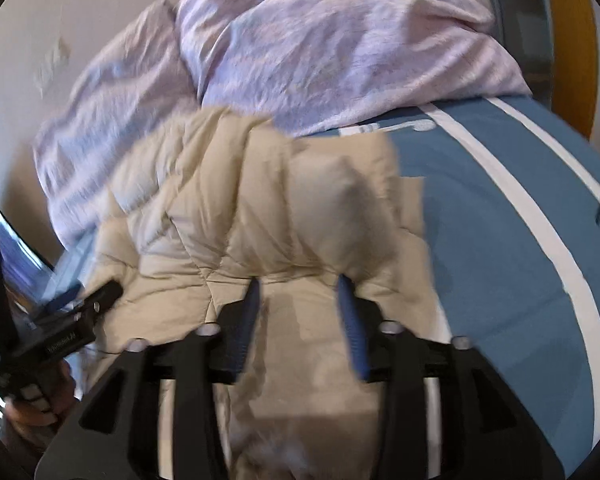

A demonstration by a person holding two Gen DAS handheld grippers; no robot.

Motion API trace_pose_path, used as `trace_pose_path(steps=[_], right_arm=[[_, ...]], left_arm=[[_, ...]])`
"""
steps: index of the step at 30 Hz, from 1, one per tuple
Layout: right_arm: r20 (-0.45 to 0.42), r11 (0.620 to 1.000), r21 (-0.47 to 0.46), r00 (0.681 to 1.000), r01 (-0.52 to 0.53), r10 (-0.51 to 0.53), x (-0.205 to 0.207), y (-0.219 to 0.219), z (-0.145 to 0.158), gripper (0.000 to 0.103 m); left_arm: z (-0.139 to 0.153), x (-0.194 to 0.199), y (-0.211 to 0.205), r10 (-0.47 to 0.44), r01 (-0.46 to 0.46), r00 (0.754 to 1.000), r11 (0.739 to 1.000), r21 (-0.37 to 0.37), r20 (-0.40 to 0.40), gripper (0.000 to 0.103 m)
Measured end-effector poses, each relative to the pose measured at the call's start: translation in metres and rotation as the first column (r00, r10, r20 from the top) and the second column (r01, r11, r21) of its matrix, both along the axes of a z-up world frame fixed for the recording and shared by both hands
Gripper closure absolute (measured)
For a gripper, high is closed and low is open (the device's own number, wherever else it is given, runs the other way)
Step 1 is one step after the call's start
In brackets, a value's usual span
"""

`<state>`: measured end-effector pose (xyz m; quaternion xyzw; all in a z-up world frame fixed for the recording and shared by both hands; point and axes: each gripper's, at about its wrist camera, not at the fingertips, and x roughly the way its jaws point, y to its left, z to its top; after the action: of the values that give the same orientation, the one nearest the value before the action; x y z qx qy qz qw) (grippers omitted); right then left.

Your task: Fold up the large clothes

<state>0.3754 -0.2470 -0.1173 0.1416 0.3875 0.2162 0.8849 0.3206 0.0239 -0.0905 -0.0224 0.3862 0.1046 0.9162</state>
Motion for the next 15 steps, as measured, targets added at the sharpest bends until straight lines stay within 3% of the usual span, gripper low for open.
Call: trace_pose_path(steps=[1, 4, 8, 11, 13, 15], right_arm=[[-0.005, 1.0, 0.018, 1.0, 0.02, -0.02, -0.001, -0.008, 0.003, 0.014], [-0.031, 0.997, 0.061, 0.999, 0.044, -0.043, 0.002, -0.03, 0.006, 0.013], [-0.185, 0.987, 0.159, 0.983, 0.02, 0.01, 0.018, -0.038, -0.013, 0.012], [-0.262, 0.983, 0.181, 0.965, 0.032, 0.017, 0.027, -0.04, -0.026, 0.012], [-0.285, 0.977, 0.21, 0.958, 0.035, 0.027, 0.029, -0.04, -0.033, 0.005], [-0.307, 0.968, 0.248, 0.951, 0.036, 0.044, 0.031, -0.043, -0.039, 0.005]], left_arm=[[0.003, -0.004, 0.006, -0.001, 0.001, 1.0, 1.0, -0.011, 0.0, 0.005], [0.012, -0.01, 0.025, 0.004, -0.005, 1.0, 0.997, -0.082, -0.013, 0.005], [0.011, -0.011, 0.037, 0.001, -0.007, 0.999, 0.988, -0.151, -0.042, 0.005], [0.005, -0.01, 0.044, -0.002, -0.01, 0.998, 0.98, -0.199, -0.061, 0.005], [0.001, -0.009, 0.047, -0.006, -0.009, 0.998, 0.974, -0.226, -0.07, 0.005], [-0.003, -0.009, 0.047, -0.01, -0.008, 0.997, 0.971, -0.24, -0.076, 0.005]])
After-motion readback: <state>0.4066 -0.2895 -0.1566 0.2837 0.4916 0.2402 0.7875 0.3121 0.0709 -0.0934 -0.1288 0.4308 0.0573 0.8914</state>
